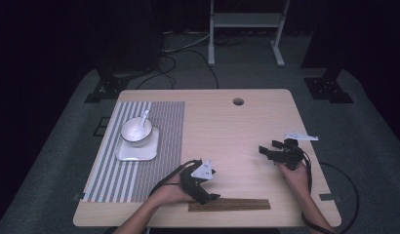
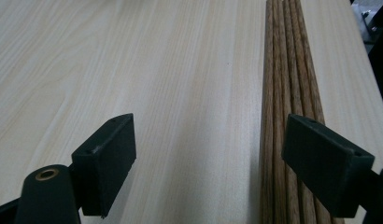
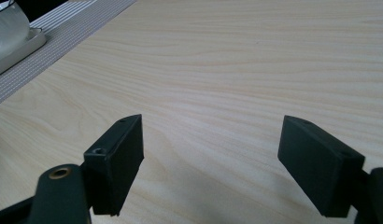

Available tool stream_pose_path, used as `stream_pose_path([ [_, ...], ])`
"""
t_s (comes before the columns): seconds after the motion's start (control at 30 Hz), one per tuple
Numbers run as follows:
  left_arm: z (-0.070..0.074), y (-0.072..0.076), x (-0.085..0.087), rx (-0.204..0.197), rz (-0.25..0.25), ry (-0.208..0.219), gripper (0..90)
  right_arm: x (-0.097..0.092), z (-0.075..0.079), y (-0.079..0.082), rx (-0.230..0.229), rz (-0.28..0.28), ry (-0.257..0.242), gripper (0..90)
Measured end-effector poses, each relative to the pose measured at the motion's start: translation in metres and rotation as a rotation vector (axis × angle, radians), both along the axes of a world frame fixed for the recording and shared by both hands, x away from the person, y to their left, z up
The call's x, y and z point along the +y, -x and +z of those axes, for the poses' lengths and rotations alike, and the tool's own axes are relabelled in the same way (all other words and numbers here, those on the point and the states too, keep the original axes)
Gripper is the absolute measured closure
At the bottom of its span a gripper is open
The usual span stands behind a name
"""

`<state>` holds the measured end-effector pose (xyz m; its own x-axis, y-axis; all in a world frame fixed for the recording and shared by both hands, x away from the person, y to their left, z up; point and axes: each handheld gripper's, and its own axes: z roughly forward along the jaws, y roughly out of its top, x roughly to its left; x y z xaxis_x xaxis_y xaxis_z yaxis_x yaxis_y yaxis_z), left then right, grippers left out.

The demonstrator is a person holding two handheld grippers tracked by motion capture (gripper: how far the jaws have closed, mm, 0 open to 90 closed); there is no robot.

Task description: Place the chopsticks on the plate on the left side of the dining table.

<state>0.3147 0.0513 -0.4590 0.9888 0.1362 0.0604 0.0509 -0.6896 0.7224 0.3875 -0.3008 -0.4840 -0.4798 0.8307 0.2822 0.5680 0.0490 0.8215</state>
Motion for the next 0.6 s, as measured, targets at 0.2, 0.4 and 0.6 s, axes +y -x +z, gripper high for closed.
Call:
stream_pose_path([
  [0.2, -0.0022, 0.0012, -0.0046, 0.004, -0.007, -0.010, 22.8, 0.0001, 0.0000, 0.0002, 0.002, -0.001, -0.001, 21.1],
  [0.4, -0.0050, 0.0027, -0.0079, 0.014, -0.034, -0.034, 31.7, -0.0001, 0.0000, 0.0002, 0.005, -0.003, -0.004, 21.1],
  [0.6, -0.0073, 0.0018, -0.0084, 0.019, -0.032, -0.042, 33.3, -0.0002, 0.0001, 0.0004, 0.004, -0.005, -0.004, 21.1],
])
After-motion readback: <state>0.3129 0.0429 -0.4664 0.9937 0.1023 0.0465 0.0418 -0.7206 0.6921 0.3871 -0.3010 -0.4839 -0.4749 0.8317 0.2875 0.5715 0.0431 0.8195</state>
